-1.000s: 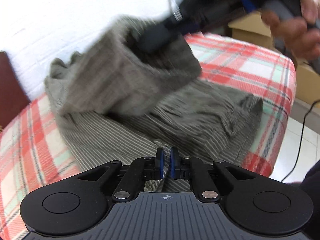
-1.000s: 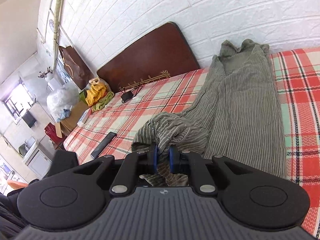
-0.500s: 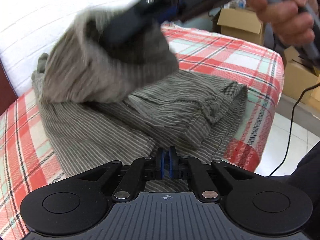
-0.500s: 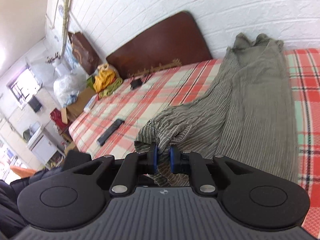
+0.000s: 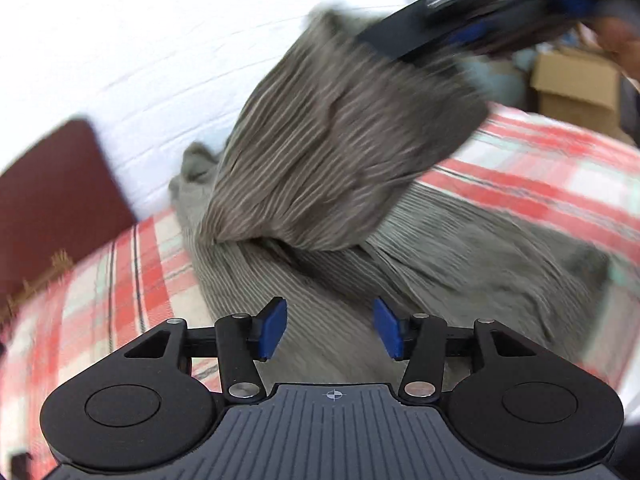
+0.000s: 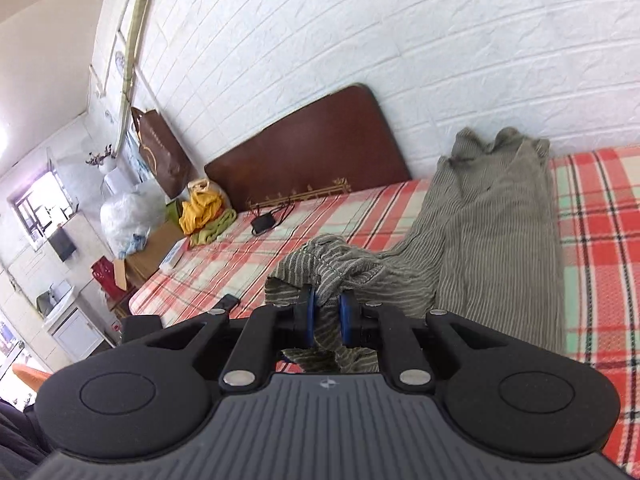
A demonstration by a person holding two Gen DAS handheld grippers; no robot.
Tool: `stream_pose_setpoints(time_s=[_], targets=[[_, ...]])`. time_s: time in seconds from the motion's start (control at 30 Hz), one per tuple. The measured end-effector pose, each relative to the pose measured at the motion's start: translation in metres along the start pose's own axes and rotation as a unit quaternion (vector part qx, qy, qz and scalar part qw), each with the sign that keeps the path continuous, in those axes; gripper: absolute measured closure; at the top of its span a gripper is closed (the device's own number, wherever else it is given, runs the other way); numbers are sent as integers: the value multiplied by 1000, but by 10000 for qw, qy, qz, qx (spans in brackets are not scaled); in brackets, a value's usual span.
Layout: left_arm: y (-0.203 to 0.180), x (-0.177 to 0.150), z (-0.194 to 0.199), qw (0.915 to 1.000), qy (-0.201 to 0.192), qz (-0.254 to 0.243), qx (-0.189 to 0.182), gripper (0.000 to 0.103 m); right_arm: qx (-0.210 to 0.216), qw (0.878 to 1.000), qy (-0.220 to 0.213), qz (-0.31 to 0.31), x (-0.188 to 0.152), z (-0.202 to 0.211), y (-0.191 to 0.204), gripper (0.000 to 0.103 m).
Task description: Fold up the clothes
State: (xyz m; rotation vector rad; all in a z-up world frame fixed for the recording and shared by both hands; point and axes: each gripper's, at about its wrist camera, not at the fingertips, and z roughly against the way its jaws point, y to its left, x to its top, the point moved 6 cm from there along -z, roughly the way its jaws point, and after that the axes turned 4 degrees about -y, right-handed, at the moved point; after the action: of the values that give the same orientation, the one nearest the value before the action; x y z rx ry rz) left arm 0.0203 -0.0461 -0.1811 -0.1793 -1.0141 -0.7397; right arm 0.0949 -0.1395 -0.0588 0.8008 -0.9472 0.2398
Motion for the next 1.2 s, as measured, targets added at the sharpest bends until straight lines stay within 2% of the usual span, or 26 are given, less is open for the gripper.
stream_pose_setpoints(time_s=[0.17, 0.33, 0.37, 0.4, 0.47, 0.6, 0.73, 0.77, 0.8, 0.83, 0.87, 0.9, 0.97, 1.2], targets=[[14, -1, -35, 9973, 262, 645, 251, 39, -72, 10000, 35, 31, 0, 1, -7, 89], [28, -3, -52, 9915, 523, 1173, 207, 42, -74, 10000, 9, -39, 1, 1, -15, 89], [30, -3, -56, 9898, 611, 1281, 155, 65, -72, 10000, 2, -45, 1, 1, -15, 89], [32, -5, -60, 9876, 709, 1398, 73, 94, -71, 10000, -6, -50, 2, 1, -16, 89], [35, -6, -62, 9838, 757, 1626, -67, 101, -66, 10000, -34, -59, 4, 1, -16, 89], [37, 6, -42, 9819, 252, 1763, -642, 103, -47, 10000, -22, -57, 3, 1, -15, 89], [33, -3, -54, 9841, 503, 1559, -693, 103, -27, 10000, 17, -51, 1, -1, -12, 88], [30, -7, -58, 9847, 585, 1491, -686, 98, -22, 10000, 26, -49, 1, -1, -12, 88], [26, -12, -62, 9860, 600, 1411, -662, 83, -17, 10000, 36, -47, 0, -1, -11, 88], [22, -15, -61, 9874, 549, 1342, -640, 81, -12, 10000, 46, -46, 0, -2, -11, 88], [18, -16, -58, 9885, 489, 1283, -628, 71, -7, 10000, 55, -44, -1, -2, -10, 88], [15, -15, -55, 9885, 462, 1267, -682, 52, -2, 10000, 65, -43, -1, -2, -10, 88], [10, -13, -48, 9865, 469, 1305, -869, 40, 8, 10000, 84, -39, -2, -3, -8, 88], [14, -16, -10, 9817, 467, 1486, -1095, 36, 33, 9998, 172, 12, -5, -5, -3, 88]])
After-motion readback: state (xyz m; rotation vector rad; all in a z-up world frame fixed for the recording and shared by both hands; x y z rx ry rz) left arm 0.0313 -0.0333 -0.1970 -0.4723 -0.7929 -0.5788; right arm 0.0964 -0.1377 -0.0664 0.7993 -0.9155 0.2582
